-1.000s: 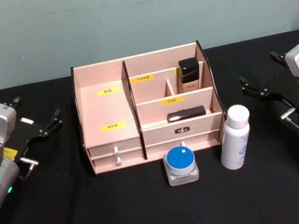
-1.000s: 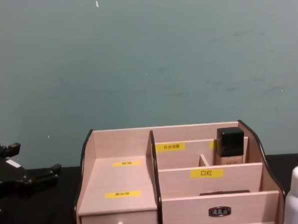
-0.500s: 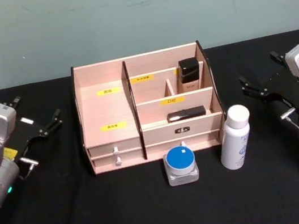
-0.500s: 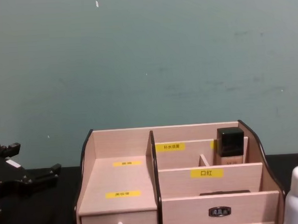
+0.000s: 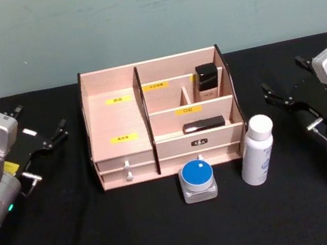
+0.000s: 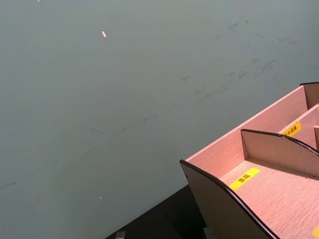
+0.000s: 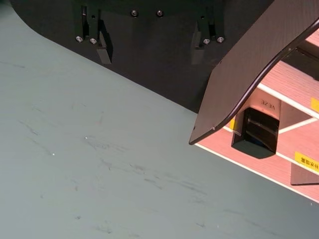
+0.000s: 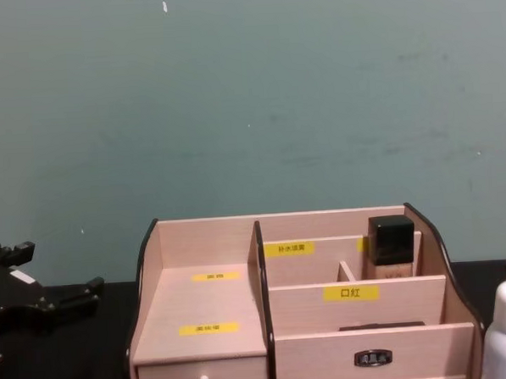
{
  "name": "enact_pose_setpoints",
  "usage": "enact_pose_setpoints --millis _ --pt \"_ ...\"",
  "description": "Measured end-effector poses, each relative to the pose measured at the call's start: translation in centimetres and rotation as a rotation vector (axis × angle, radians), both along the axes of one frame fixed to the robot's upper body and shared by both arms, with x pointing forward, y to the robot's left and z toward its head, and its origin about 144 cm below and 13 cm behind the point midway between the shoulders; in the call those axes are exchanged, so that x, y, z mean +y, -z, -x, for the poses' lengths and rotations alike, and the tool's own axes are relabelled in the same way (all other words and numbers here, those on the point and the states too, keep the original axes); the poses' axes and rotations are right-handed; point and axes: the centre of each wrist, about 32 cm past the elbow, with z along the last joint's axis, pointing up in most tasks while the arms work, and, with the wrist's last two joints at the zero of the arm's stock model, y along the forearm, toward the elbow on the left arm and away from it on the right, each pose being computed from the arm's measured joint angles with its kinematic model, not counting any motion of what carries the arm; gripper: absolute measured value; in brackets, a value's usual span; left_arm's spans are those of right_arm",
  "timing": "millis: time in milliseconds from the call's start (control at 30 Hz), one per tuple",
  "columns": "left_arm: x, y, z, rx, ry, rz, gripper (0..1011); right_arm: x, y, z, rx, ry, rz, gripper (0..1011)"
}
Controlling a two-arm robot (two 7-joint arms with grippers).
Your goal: Pick up the facial cleanser and watermelon frost from the table and place them into the tiered storage box.
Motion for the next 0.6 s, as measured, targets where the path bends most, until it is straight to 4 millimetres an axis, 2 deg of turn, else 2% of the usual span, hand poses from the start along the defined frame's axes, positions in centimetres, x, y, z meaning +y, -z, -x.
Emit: enact_pose_setpoints --millis 200,333,600 --pt "0.0 0.0 0.0 0.000 0.000 0.000 1010 -0.7 0.0 -0.1 -0.009 -0.031 -0.045 1002" --pt "0.0 0.0 0.0 0.000 0.000 0.000 1010 -1.1 -0.7 0.5 -0.028 -0.054 -0.064 1002" --pt "0.0 0.0 0.0 0.000 0.000 0.000 1010 -1.6 -3.6 3.3 -0.073 -0.108 -0.085 1002"
